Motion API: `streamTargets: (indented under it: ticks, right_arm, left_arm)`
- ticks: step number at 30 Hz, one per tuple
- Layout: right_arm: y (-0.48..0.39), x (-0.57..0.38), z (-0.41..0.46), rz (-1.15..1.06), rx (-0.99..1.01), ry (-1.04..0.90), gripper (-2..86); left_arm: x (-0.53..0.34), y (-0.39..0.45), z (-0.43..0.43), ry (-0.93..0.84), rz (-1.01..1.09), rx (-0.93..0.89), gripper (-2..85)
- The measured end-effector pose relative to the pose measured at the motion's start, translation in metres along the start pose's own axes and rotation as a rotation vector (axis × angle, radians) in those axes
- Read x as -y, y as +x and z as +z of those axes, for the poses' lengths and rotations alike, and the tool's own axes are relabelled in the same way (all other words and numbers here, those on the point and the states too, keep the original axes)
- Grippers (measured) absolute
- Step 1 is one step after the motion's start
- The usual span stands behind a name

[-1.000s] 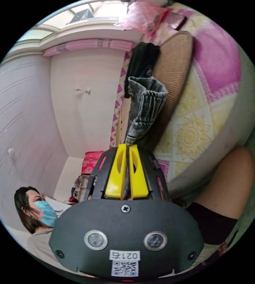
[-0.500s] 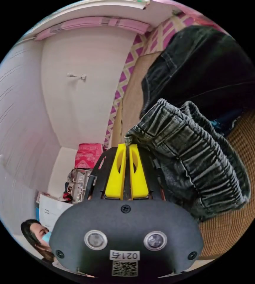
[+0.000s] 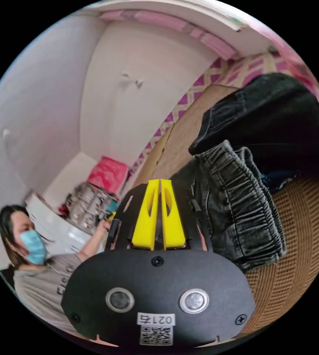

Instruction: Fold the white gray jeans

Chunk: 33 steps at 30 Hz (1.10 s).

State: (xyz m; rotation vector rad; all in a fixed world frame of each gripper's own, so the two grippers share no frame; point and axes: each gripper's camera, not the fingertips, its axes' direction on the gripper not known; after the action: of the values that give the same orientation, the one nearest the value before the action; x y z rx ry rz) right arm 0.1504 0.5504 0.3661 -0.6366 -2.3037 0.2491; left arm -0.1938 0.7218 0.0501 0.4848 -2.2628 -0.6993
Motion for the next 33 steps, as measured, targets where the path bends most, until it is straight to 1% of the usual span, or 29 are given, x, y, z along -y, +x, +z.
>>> streamTargets:
  ticks: [1, 2, 3, 4, 5, 6, 7, 8, 9, 10, 11, 16, 18, 19, 20, 21, 23, 24, 25, 26, 27, 28, 29, 33]
  right_arm:
    - [-0.015, -0.002, 0.008, -0.053, -0.047, -0.043, 0.2]
    - [-0.047, -0.008, 0.029, -0.178, -0.149, -0.127, -0.3]
    - [-0.074, -0.019, 0.056, -0.296, -0.283, -0.215, -0.6]
    - [-0.084, -0.026, 0.071, -0.345, -0.365, -0.255, -0.7]
    - [-0.097, -0.042, 0.100, -0.434, -0.523, -0.325, -0.8]
    - [-0.099, -0.060, 0.132, -0.511, -0.664, -0.421, -0.8]
    - [-0.097, -0.070, 0.146, -0.545, -0.718, -0.472, -0.8]
    - [-0.106, -0.085, 0.151, -0.620, -0.752, -0.411, -0.8]
    - [-0.114, -0.089, 0.157, -0.636, -0.783, -0.425, -0.7]
    - [-0.117, -0.089, 0.160, -0.640, -0.793, -0.431, -0.7]
    - [-0.123, -0.090, 0.164, -0.652, -0.804, -0.431, -0.6]
    - [-0.138, -0.085, 0.171, -0.642, -0.787, -0.440, -0.5]
    - [-0.141, -0.079, 0.171, -0.618, -0.758, -0.443, -0.5]
    - [-0.142, -0.078, 0.171, -0.613, -0.753, -0.444, -0.5]
    - [-0.145, -0.076, 0.172, -0.607, -0.745, -0.444, -0.5]
    - [-0.147, -0.075, 0.172, -0.605, -0.743, -0.444, -0.6]
    - [-0.151, -0.074, 0.174, -0.605, -0.747, -0.444, -0.6]
    - [-0.154, -0.074, 0.175, -0.606, -0.752, -0.442, -0.6]
    - [-0.156, -0.074, 0.176, -0.608, -0.755, -0.442, -0.6]
    - [-0.159, -0.074, 0.177, -0.613, -0.762, -0.441, -0.6]
    - [-0.161, -0.073, 0.178, -0.612, -0.766, -0.439, -0.6]
    - [-0.162, -0.073, 0.178, -0.610, -0.767, -0.438, -0.6]
    - [-0.164, -0.072, 0.178, -0.609, -0.769, -0.437, -0.6]
    - [-0.169, -0.070, 0.178, -0.606, -0.770, -0.435, -0.5]
  left_arm:
    - [-0.008, 0.021, 0.004, -0.065, 0.094, 0.028, 4.2]
    - [-0.020, 0.045, 0.014, -0.132, 0.199, 0.060, 3.3]
    - [-0.027, 0.057, 0.020, -0.159, 0.252, 0.086, 2.6]
    - [-0.043, 0.075, 0.037, -0.217, 0.358, 0.182, 1.3]
    - [-0.061, 0.078, 0.062, -0.302, 0.412, 0.366, 0.1]
    - [-0.069, 0.075, 0.073, -0.345, 0.436, 0.416, -0.1]
    - [-0.081, 0.066, 0.058, -0.224, 0.434, 0.387, -0.5]
    - [-0.081, 0.048, 0.049, -0.218, 0.372, 0.325, -0.7]
    - [-0.080, 0.038, 0.045, -0.229, 0.337, 0.294, -0.8]
    - [-0.080, 0.023, 0.036, -0.242, 0.285, 0.245, -0.9]
    - [-0.082, 0.014, 0.029, -0.260, 0.274, 0.241, -0.9]
    - [-0.097, 0.002, -0.002, -0.250, 0.318, 0.309, -0.9]
    - [-0.104, -0.004, -0.027, -0.153, 0.275, 0.349, -0.9]
    - [-0.109, -0.013, -0.052, -0.059, 0.215, 0.373, -0.8]
    - [-0.114, -0.023, -0.074, 0.001, 0.163, 0.360, -0.6]
    - [-0.116, -0.029, -0.082, 0.013, 0.139, 0.351, -0.5]
    - [-0.125, -0.054, -0.100, 0.002, 0.049, 0.280, 0.5]
    - [-0.128, -0.061, -0.102, -0.008, 0.020, 0.259, 2.3]
    - [-0.134, -0.076, -0.105, -0.020, -0.057, 0.210, 5.9]
    - [-0.140, -0.091, -0.106, -0.035, -0.129, 0.122, 9.0]
    - [-0.143, -0.099, -0.106, -0.046, -0.172, 0.073, 10.5]
    - [-0.149, -0.114, -0.104, -0.055, -0.250, -0.023, 12.1]
    - [-0.153, -0.124, -0.106, -0.038, -0.304, -0.073, 12.8]
    - [-0.152, -0.137, -0.117, 0.020, -0.392, -0.075, 12.1]
